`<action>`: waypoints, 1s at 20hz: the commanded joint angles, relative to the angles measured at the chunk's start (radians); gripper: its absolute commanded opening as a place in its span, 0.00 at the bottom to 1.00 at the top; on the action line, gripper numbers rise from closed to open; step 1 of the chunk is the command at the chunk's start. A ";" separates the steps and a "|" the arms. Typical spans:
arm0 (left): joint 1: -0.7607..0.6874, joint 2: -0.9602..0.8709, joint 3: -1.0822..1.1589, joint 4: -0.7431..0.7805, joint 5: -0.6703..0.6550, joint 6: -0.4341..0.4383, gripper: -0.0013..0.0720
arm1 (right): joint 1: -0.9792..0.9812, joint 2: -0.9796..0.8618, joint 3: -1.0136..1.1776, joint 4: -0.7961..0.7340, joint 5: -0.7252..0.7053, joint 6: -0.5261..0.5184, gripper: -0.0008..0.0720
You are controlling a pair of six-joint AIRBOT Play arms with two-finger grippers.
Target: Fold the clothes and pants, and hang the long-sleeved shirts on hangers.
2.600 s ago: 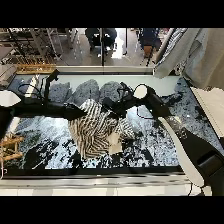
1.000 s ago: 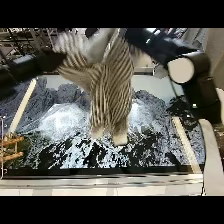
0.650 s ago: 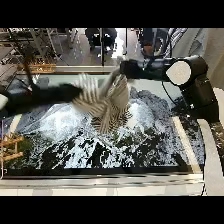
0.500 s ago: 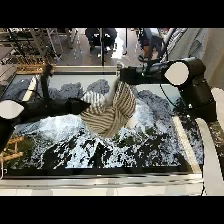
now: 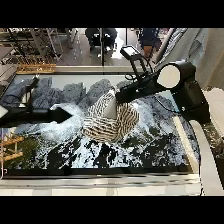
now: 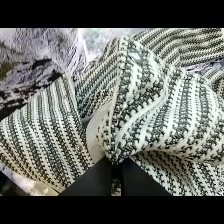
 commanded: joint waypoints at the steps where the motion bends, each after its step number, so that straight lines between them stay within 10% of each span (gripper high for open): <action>1: 0.296 0.018 -0.002 0.230 -0.236 -0.054 0.54 | 0.030 -0.001 0.000 0.008 0.031 -0.032 0.07; 6: 0.673 0.123 -0.063 0.724 -0.058 -0.293 0.53 | 0.090 -0.006 0.000 0.008 -0.100 -0.031 0.07; 7: 0.718 0.127 -0.084 0.758 -0.012 -0.306 0.65 | 0.098 -0.006 0.000 0.007 -0.117 -0.032 0.07; 9: 0.767 0.110 -0.134 0.757 0.064 -0.306 0.82 | 0.101 -0.006 0.000 0.007 -0.138 -0.032 0.07; 20: 0.761 -0.102 -0.216 0.764 0.489 -0.316 0.81 | 0.101 -0.006 0.000 -0.023 -0.142 -0.031 0.07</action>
